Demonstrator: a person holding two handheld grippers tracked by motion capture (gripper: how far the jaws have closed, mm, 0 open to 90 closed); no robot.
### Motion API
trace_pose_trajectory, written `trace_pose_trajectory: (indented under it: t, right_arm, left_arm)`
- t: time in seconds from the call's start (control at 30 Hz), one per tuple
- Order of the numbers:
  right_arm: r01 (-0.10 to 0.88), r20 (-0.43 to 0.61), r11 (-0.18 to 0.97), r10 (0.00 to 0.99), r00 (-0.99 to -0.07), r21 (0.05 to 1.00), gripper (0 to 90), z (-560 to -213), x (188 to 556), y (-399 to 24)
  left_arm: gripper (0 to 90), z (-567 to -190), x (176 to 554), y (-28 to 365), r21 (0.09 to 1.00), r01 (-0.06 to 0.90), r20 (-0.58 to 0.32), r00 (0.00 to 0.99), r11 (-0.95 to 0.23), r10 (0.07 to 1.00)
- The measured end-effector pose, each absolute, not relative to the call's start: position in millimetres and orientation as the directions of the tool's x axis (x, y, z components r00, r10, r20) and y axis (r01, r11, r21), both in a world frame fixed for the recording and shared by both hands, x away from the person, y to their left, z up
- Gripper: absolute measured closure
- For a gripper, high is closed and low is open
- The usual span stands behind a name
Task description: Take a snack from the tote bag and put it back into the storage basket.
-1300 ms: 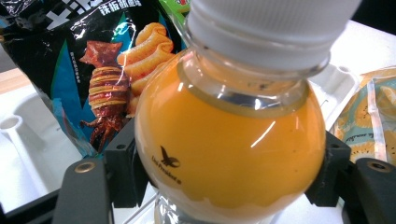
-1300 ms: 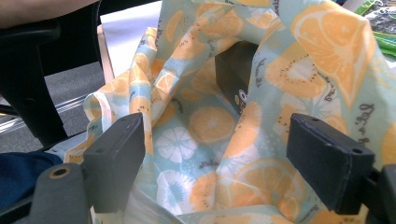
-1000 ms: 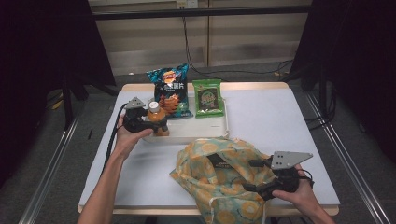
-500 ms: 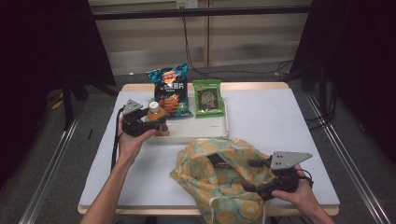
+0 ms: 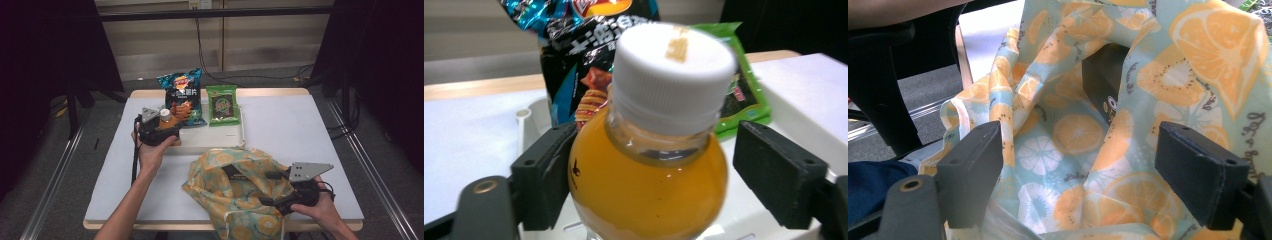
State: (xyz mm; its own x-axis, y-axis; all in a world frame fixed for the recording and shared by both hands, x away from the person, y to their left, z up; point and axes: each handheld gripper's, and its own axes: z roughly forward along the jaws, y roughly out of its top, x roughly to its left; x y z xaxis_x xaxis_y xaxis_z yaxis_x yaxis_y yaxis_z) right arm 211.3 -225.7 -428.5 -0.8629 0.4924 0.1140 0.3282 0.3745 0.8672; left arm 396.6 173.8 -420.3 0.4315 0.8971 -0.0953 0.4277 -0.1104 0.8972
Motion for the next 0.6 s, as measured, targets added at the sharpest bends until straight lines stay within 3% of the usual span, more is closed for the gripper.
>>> trace_pose_trajectory:
  t: [0.17, 0.6]
  right_arm:
    - [0.331, 0.117, 0.373, 0.493, -0.862, 0.867, 19.1, -429, 211, -227]
    - [0.333, 0.115, 0.378, 0.496, -0.861, 0.864, 19.2, -430, 211, -226]
  left_arm:
    - [23.1, -428, 400, 171, 0.889, 0.449, -0.090, 0.356, -0.086, 0.930]
    - [30.6, -430, 397, 162, 0.886, 0.452, -0.051, 0.310, -0.100, 0.949]
